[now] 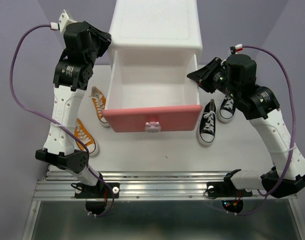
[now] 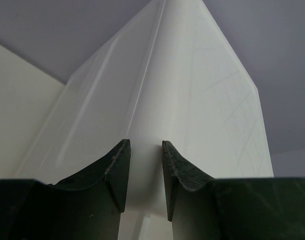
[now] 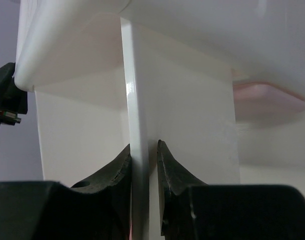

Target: Place and organize the shoes in the shoe cabinet

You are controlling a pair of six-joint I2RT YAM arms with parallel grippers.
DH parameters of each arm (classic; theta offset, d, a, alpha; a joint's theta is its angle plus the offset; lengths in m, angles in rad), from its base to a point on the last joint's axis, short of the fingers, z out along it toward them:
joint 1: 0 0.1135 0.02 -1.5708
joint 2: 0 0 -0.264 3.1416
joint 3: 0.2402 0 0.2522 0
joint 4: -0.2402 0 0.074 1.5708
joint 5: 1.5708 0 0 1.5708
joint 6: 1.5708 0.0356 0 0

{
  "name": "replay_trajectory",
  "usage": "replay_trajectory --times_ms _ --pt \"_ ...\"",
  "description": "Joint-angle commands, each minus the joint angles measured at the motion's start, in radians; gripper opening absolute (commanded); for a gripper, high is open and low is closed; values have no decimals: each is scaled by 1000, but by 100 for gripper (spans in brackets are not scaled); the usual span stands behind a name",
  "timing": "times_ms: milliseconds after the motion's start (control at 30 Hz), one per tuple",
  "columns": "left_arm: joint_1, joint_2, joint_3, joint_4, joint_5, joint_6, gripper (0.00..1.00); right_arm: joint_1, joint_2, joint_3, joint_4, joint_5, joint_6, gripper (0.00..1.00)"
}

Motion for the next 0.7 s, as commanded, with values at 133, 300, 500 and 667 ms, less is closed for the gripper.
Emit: replay_trajectory --times_ms 133,300,500,667 --pt "-133 -11 -16 -133 126 -82 32 47 72 17 169 -182 296 1" --pt "-173 -5 -14 -132 103 -105 30 47 132 147 196 -165 318 1" --pt "-188 -13 -3 -135 84 -115 29 47 150 228 180 -110 304 1" --pt "-187 -27 1 -156 64 -98 29 47 146 206 127 -47 195 1"
